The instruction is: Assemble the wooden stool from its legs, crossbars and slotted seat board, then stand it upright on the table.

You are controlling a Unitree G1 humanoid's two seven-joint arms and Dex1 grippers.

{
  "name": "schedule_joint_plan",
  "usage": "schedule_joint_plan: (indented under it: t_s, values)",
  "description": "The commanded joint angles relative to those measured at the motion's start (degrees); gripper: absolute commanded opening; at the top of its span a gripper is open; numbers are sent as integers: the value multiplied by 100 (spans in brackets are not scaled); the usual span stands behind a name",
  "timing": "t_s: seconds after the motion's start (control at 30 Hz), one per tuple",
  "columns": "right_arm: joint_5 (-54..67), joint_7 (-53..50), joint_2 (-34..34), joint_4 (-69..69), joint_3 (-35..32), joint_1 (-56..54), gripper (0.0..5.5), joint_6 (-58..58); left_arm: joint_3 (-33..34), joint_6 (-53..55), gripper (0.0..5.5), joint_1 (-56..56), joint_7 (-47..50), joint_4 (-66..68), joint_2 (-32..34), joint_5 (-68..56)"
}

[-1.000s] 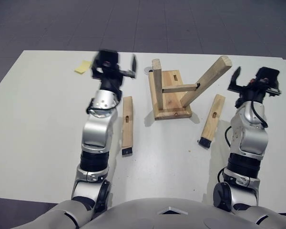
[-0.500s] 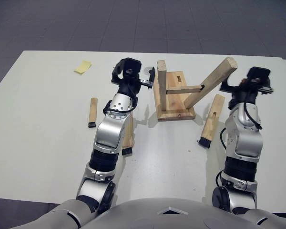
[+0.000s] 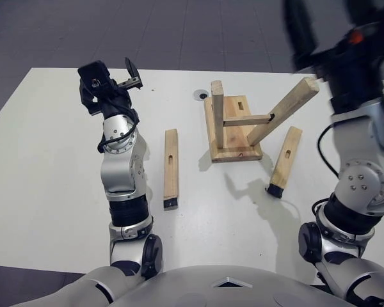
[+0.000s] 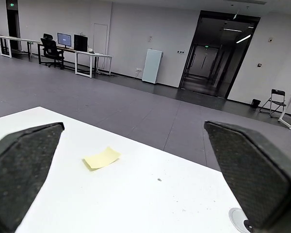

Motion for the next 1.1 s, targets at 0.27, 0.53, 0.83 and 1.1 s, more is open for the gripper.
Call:
schedule_joint_plan:
  t_s: [0.27,0.53,0.83,1.1]
  values:
    - [-998,545,-99,953,1924,1191,482,-234,-156,-41,540,-17,53,144,-120,6]
    - [-1204,469,283,1207,2046,1182,363,-367,-169,-64,540,4,38,289,-163,12]
    - [-984,1267,-176,1508,1637,1190,230,-497,-217,-37,540,-43,-27,458,-88,57]
    - [-828,3102,-1656,2435,1034,751,192,-939,-620,447,540,-24,-567,726,173,68]
